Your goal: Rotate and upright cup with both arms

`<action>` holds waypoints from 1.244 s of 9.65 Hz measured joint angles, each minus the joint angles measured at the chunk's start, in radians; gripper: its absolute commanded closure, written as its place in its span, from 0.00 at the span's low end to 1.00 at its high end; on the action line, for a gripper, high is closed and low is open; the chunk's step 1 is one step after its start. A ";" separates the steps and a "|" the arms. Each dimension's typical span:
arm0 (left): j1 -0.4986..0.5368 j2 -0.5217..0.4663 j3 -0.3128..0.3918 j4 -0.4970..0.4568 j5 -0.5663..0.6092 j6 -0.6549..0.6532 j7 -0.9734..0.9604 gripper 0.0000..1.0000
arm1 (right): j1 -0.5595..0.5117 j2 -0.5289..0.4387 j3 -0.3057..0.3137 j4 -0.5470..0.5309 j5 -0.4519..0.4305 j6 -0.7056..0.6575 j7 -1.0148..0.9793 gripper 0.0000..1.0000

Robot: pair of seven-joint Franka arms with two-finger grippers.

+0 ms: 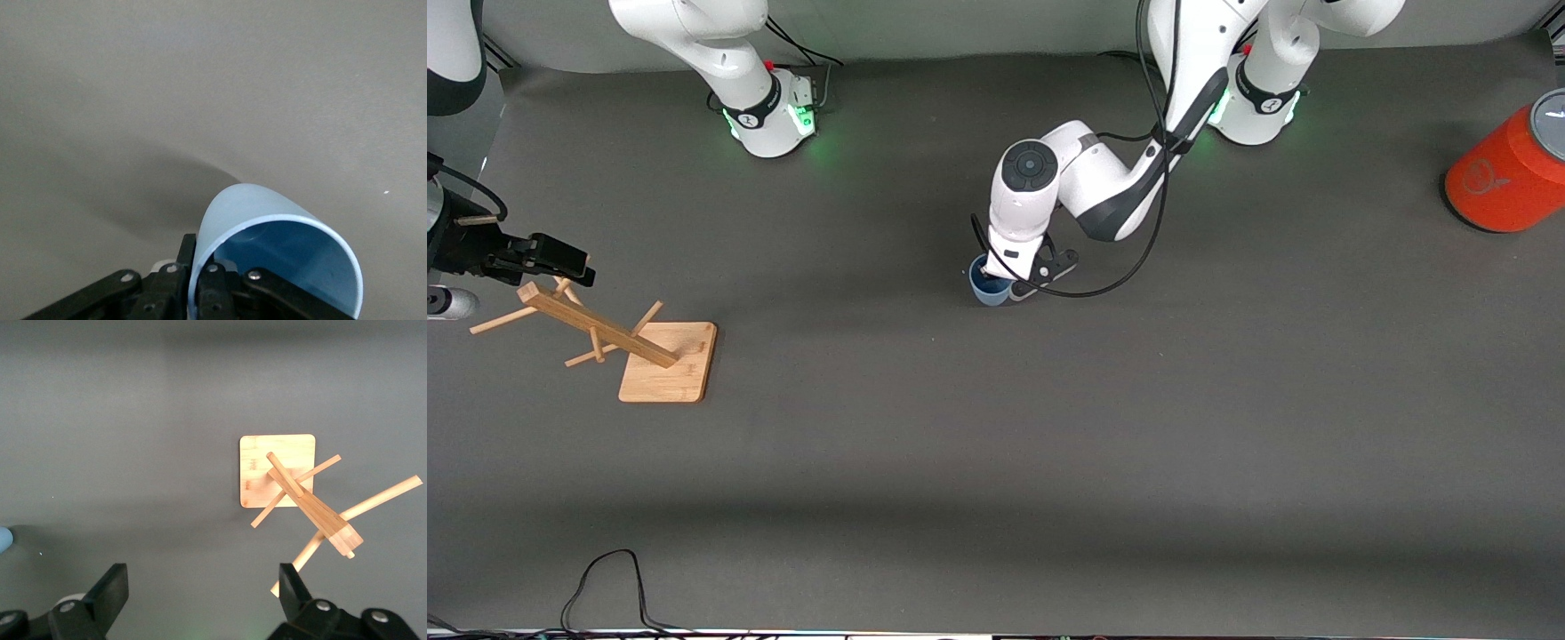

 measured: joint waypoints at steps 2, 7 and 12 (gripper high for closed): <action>-0.002 0.013 0.000 0.000 0.005 0.003 -0.007 0.14 | 0.000 0.000 0.000 0.001 0.000 0.002 0.000 0.00; 0.001 0.007 0.012 0.103 0.043 -0.175 -0.019 0.00 | 0.002 0.000 0.000 0.002 0.000 0.003 0.000 0.00; 0.170 -0.064 0.022 0.437 0.066 -0.655 0.253 0.00 | 0.003 0.000 0.000 0.002 0.000 0.003 0.000 0.00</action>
